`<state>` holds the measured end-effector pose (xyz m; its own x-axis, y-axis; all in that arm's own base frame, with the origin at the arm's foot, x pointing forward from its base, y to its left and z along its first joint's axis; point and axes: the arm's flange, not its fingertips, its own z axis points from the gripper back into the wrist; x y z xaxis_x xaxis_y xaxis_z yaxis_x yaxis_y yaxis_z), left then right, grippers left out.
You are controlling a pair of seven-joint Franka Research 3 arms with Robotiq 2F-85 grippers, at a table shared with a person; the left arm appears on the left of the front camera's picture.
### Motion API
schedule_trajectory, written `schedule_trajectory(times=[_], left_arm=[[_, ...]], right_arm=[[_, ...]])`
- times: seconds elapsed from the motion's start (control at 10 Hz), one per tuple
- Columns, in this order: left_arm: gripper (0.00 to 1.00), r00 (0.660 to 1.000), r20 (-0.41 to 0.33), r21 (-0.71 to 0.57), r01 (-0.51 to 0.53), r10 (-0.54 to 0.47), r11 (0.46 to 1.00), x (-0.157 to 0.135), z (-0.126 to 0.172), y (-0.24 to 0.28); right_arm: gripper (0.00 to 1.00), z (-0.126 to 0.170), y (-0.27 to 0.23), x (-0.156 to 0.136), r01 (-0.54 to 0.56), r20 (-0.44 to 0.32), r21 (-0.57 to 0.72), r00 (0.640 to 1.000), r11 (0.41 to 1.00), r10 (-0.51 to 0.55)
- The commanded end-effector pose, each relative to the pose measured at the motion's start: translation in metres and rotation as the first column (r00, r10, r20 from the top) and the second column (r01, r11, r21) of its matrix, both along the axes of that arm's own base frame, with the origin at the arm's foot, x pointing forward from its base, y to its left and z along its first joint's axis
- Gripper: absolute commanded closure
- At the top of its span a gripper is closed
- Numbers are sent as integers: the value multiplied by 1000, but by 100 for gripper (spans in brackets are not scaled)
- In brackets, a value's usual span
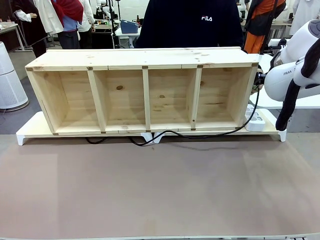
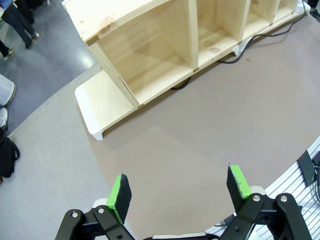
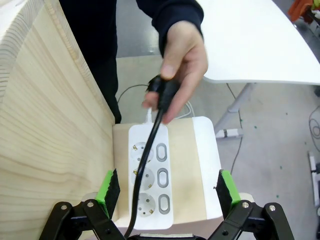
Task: Perform cable management.
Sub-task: Release the Power Cable when the human grasps it.
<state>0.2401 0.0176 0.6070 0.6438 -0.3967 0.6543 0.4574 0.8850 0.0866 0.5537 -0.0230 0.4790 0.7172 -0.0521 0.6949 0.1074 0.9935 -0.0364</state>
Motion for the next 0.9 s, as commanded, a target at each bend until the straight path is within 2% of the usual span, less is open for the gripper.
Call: schedule_trajectory(times=[0.0,0.8], left_arm=[[0,1000,0,-6,3,-3,1000,0,0,1],[0,1000,0,-6,3,-3,1000,0,0,1]], right_arm=[[0,0,0,0,2,-3,2,1000,1000,-2],[0,0,0,0,2,-3,2,1000,1000,-2]])
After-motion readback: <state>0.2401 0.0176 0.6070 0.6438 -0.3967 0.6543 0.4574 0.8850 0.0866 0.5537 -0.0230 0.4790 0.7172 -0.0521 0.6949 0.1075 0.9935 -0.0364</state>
